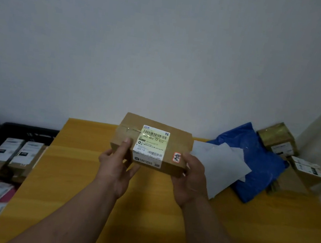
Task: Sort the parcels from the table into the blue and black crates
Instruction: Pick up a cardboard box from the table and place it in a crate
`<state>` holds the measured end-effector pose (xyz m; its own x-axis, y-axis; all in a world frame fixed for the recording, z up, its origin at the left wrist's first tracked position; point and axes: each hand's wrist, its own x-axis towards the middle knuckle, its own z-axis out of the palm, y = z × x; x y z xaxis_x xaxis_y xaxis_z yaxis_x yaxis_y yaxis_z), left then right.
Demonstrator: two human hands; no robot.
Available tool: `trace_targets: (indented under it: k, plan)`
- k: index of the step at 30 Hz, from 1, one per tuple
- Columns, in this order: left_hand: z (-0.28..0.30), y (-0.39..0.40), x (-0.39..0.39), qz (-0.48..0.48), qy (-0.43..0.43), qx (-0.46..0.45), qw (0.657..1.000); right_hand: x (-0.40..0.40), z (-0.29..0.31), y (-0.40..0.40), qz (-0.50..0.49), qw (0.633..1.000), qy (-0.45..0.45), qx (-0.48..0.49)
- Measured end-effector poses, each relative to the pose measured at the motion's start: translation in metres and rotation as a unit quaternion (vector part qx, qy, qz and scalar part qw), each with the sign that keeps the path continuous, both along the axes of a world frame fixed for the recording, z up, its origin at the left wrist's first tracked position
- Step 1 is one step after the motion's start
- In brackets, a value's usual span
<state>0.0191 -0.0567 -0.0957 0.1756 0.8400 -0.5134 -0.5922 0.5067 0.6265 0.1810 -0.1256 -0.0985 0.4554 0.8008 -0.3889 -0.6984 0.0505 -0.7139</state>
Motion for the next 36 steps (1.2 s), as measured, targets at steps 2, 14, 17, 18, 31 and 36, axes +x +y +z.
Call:
trace_targets:
  k: [2,14,17,18,31,36]
  plan:
    - [0.0,-0.003,0.005,0.018,0.003,0.002,1.0,-0.002,0.002,0.002,0.056,0.998,0.0,0.021]
    - [0.005,0.005,-0.013,-0.005,0.08,0.09,0.993,0.011,-0.001,-0.002,0.293,0.954,-0.055,-0.031]
    - [0.003,-0.002,-0.028,0.012,0.091,0.07,0.993,-0.007,-0.01,0.003,0.307,0.95,-0.047,-0.036]
    - [0.002,-0.005,-0.036,0.022,0.098,0.061,0.993,-0.016,-0.013,0.004,0.305,0.95,-0.046,-0.039]
    - [-0.014,0.0,-0.238,-0.004,0.186,0.052,0.981,-0.221,-0.033,0.054,0.335,0.94,-0.028,-0.057]
    - [-0.021,0.009,-0.358,0.035,0.194,0.021,0.98,-0.346,-0.047,0.066,0.388,0.914,-0.034,-0.111]
